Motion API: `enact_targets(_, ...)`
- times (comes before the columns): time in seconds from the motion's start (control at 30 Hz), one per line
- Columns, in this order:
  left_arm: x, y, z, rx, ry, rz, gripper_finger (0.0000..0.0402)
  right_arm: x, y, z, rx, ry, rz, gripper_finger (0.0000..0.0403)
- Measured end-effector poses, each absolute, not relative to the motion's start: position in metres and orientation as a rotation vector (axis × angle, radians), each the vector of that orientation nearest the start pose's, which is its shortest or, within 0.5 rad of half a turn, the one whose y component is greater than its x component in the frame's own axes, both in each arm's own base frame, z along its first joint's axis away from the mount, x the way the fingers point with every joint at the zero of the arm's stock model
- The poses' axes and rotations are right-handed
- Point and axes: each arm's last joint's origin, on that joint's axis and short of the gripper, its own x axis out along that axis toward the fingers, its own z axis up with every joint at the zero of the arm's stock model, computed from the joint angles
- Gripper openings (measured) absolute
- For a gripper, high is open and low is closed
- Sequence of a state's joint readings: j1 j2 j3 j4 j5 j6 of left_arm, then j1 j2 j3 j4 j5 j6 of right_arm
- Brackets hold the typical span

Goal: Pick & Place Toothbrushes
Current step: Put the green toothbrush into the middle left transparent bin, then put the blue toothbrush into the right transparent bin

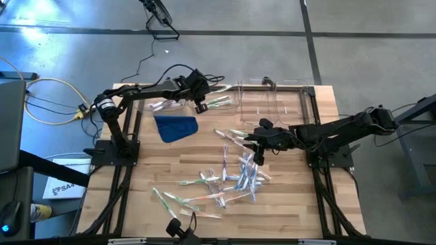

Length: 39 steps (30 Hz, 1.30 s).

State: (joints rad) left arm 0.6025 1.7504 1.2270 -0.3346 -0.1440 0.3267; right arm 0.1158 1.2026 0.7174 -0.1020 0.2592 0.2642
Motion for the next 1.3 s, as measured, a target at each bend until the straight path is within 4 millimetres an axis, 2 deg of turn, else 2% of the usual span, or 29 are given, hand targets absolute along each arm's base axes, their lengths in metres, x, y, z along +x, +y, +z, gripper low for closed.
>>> enact_targets(0.2, 0.304, 0.215, 0.220, 0.079, 0.950, 0.562, 0.0029, 0.249, 0.021, 0.236, 0.147, 0.555, -0.214, 0.0114)
enact_targets(0.67, 0.307, 0.216, 0.222, 0.115, 0.922, 0.564, 0.0125, 0.249, 0.021, 0.236, 0.147, 0.555, -0.214, 0.0114)
enact_targets(1.13, 0.309, 0.214, 0.223, 0.121, 0.906, 0.558, 0.0132, 0.249, 0.021, 0.236, 0.147, 0.555, -0.215, 0.0114)
enact_targets(1.3, 0.319, 0.208, 0.228, 0.246, 0.861, 0.513, 0.0132, 0.249, 0.021, 0.236, 0.147, 0.554, -0.214, 0.0114)
